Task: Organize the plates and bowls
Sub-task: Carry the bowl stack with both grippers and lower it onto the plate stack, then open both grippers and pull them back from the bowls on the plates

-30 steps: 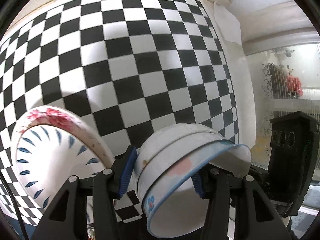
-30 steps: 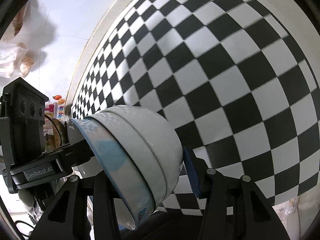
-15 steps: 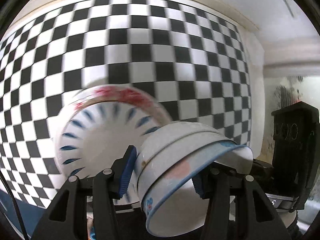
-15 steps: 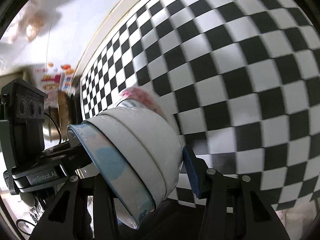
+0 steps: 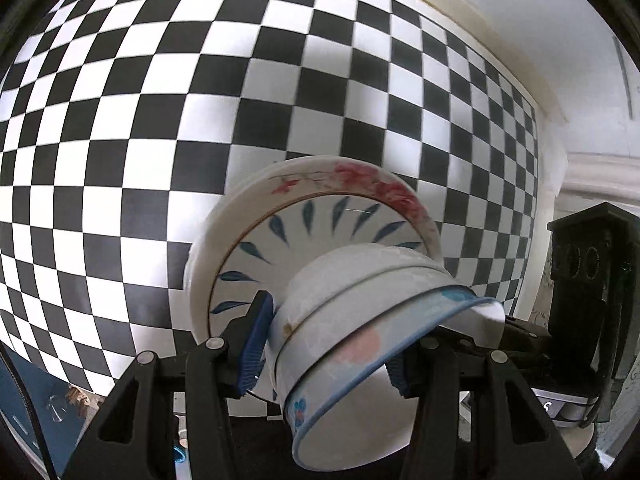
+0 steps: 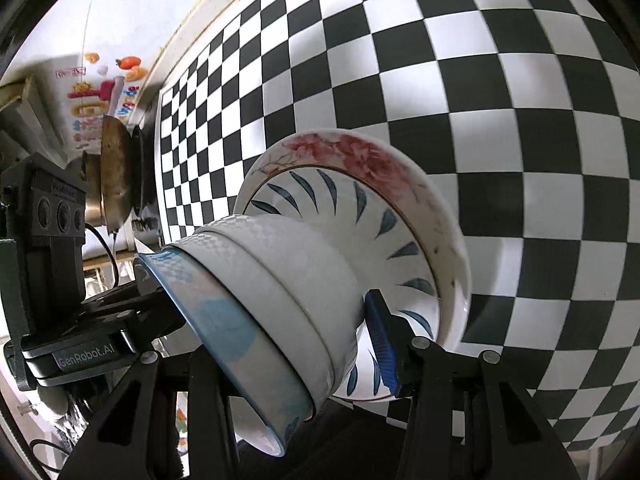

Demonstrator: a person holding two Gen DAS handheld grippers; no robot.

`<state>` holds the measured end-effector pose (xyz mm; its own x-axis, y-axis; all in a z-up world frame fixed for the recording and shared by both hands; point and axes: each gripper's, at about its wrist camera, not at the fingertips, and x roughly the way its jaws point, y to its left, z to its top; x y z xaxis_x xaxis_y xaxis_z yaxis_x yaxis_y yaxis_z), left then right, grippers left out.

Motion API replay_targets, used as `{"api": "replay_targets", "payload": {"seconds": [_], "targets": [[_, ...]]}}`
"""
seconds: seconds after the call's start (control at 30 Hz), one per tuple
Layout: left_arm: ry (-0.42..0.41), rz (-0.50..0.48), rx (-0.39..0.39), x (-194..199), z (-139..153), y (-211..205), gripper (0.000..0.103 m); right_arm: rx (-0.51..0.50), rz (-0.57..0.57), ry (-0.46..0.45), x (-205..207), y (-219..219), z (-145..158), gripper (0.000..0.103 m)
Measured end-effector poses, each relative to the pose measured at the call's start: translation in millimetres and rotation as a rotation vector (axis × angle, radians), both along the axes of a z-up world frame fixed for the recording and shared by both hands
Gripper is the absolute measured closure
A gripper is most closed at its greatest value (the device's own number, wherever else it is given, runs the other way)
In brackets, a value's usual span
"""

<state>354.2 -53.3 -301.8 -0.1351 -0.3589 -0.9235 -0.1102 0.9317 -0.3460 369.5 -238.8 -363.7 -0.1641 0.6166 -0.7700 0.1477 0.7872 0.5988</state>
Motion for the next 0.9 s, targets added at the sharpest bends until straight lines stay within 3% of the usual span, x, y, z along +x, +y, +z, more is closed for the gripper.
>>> {"api": "replay_targets", "payload": {"seconds": [0.9], "targets": [[0.04, 0.021, 0.005, -6.9, -15.8, 7.7, 0.056, -0.068, 0.026, -0.007, 15.7, 18.1, 0.7, 0.056]]}}
